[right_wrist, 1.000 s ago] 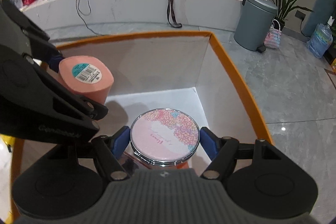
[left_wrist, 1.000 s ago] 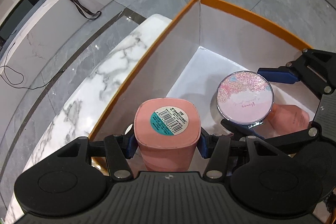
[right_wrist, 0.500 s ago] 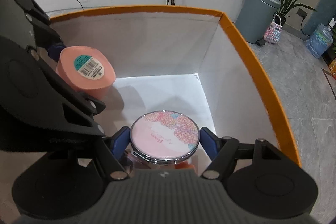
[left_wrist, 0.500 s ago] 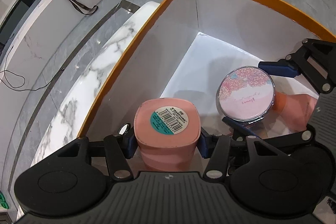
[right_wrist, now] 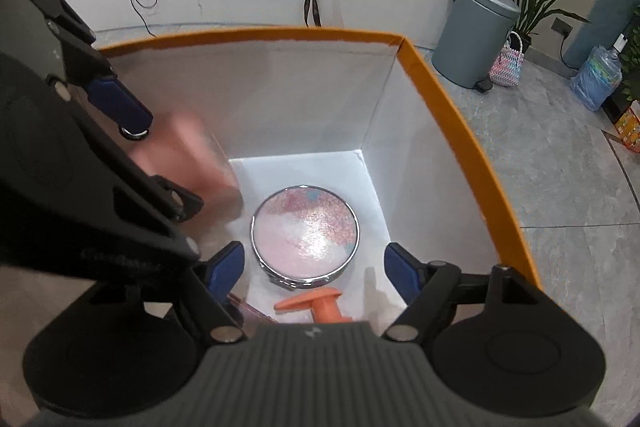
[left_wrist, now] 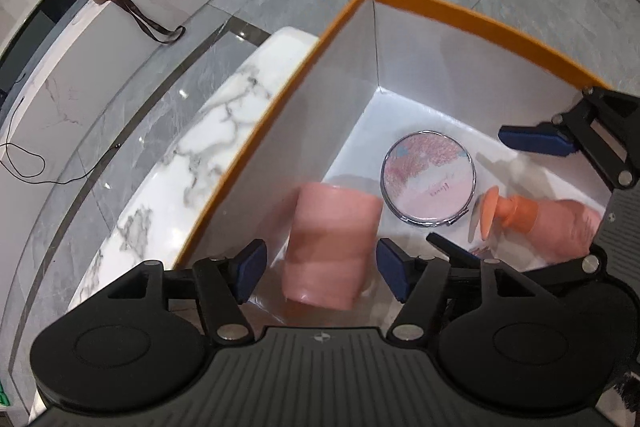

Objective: Organize rigid objects
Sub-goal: 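Open the left tool to drop the container while the right tool releases the mirror, then withdraw both tools from the box back over the table, then grasp the yellow bulb-shaped bottle with the left tool while the right tool grasps the yellow tape measure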

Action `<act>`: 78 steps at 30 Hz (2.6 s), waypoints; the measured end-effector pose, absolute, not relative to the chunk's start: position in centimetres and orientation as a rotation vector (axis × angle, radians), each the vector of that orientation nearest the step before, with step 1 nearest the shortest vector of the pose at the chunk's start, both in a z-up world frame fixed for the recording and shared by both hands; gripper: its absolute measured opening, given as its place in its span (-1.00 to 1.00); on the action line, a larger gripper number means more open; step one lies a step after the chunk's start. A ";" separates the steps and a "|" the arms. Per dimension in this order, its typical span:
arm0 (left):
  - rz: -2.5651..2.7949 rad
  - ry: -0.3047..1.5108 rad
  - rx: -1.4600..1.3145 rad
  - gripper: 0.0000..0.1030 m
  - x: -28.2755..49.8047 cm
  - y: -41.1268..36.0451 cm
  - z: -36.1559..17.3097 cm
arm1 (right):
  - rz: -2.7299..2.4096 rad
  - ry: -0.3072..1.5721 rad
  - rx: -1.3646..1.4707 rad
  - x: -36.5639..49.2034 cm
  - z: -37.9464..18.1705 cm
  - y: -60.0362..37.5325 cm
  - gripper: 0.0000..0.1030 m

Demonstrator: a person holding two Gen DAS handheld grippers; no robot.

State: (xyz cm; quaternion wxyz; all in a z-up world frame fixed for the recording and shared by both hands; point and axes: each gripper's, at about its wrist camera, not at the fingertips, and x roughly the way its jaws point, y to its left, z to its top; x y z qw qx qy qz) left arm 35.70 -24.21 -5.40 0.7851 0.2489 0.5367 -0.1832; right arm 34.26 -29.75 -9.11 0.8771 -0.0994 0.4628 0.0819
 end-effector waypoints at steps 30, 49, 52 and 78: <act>-0.334 0.954 0.344 0.56 31.0 -15.6 3.4 | 0.226 0.766 -0.177 30.4 -2.2 -29.2 0.63; -0.276 0.836 0.080 0.67 18.0 -8.2 -0.8 | 0.318 0.677 -0.213 28.2 0.4 -25.4 0.63; -0.253 0.833 0.052 0.67 15.8 -8.0 -2.3 | 0.335 0.667 -0.227 27.7 0.6 -24.5 0.63; -0.223 0.882 0.098 0.10 8.0 -10.5 -10.6 | 0.498 0.642 -0.372 24.2 -0.3 -16.6 0.69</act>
